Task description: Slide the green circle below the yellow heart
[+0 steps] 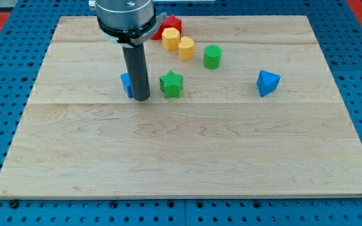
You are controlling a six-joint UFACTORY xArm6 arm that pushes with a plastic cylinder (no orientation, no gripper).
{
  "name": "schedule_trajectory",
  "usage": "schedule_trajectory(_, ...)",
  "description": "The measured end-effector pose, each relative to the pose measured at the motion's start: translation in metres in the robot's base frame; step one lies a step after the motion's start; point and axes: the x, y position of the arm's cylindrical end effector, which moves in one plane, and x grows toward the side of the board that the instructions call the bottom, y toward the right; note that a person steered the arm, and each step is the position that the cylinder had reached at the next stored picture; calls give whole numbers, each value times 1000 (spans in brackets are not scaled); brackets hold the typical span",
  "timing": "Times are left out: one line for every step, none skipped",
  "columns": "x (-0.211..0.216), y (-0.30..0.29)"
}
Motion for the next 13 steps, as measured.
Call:
schedule_trajectory(9,-2)
schedule_trajectory(25,92)
schedule_trajectory(-13,184)
schedule_trajectory(-69,192)
schedule_trajectory(-83,187)
schedule_trajectory(-106,166)
schedule_trajectory(-103,141)
schedule_trajectory(-120,156)
schedule_trajectory(-130,152)
schedule_trajectory(-162,151)
schedule_trajectory(-114,135)
schedule_trajectory(-86,134)
schedule_trajectory(-113,120)
